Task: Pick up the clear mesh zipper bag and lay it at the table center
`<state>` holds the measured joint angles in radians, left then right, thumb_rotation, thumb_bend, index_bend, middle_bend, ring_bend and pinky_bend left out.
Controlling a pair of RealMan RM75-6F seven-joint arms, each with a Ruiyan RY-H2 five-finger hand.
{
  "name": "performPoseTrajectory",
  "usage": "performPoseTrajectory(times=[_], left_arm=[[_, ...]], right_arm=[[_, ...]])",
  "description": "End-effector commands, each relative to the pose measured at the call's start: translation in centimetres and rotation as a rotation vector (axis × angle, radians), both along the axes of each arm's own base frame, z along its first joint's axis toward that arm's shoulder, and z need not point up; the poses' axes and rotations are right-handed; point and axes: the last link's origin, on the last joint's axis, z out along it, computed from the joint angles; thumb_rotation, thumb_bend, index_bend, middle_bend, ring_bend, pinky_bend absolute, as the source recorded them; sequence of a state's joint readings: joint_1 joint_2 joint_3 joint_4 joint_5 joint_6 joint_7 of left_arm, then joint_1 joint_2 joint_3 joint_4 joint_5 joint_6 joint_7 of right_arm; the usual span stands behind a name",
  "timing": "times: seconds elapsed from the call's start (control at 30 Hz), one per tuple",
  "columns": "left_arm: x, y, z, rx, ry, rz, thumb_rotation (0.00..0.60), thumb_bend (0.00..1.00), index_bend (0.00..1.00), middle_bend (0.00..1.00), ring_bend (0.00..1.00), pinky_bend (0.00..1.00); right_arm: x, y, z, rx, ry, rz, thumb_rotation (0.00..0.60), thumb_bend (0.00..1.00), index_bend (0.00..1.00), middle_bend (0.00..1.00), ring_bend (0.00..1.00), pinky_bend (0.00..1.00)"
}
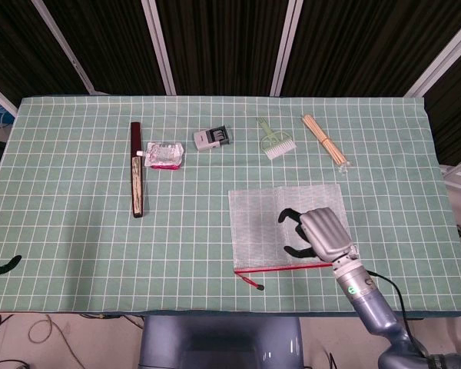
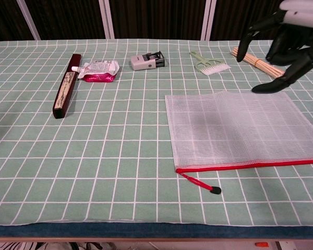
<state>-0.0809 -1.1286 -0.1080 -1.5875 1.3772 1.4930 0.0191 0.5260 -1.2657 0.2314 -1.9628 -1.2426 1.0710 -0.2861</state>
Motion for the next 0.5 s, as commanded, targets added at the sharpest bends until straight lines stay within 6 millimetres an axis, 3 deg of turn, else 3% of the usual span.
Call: performPoseTrajectory(times=[0.03, 0.5], left_arm=[[-0.1, 0.0, 0.0, -0.001, 0.001, 0.003, 0.600, 0.05, 0.00, 0.00, 0.00, 0.00], [-0.1, 0.2, -0.1, -0.009, 0.009, 0.007, 0.600, 0.05, 0.00, 0.00, 0.00, 0.00]], right_arm=[[1.3, 0.4, -2.5, 0.070, 0.008, 0.002, 0.600, 0.27, 0.47, 1.00, 1.00, 0.95], [1.2, 2.5, -8.5, 0.195, 0.073, -0.066, 0.600, 0.31, 0.52, 1.00, 1.00, 0.96]])
